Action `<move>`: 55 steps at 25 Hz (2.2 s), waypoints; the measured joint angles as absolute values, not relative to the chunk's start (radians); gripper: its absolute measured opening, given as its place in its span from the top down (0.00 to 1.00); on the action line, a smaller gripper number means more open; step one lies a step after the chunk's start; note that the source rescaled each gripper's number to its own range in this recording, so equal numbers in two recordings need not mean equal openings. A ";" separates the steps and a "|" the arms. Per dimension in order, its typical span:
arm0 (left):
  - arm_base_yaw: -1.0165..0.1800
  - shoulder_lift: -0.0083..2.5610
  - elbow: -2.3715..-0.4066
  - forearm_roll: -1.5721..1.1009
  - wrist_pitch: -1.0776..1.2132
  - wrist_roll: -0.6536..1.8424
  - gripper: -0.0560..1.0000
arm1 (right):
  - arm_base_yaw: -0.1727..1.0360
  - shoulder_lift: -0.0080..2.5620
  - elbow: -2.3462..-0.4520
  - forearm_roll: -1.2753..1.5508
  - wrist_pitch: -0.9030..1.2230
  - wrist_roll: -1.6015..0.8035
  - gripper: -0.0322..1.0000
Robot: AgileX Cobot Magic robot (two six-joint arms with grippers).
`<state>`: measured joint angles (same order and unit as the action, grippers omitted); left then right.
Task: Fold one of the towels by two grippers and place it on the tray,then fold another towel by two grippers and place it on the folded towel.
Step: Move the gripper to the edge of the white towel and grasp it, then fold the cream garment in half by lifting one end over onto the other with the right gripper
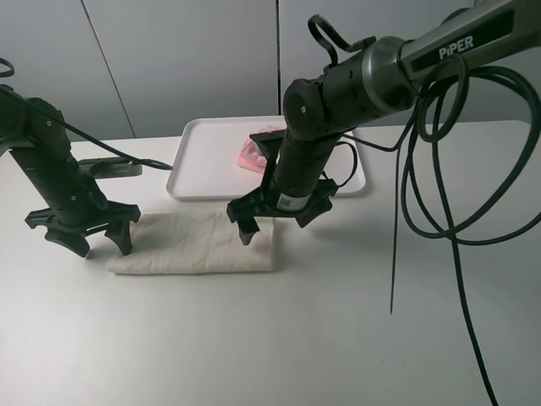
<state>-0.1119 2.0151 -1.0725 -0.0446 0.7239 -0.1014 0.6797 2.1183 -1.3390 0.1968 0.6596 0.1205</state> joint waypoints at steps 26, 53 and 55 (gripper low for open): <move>-0.112 2.015 -1.072 -0.036 0.726 -0.101 0.10 | 0.745 2.243 -1.441 0.081 0.680 0.176 0.27; -0.112 2.015 -1.073 -0.028 0.726 -0.101 0.10 | 0.752 2.065 -1.436 0.176 0.659 0.142 0.91; -0.112 2.015 -1.073 -0.024 0.726 -0.101 0.10 | 0.752 2.058 -1.436 0.248 0.670 0.086 0.91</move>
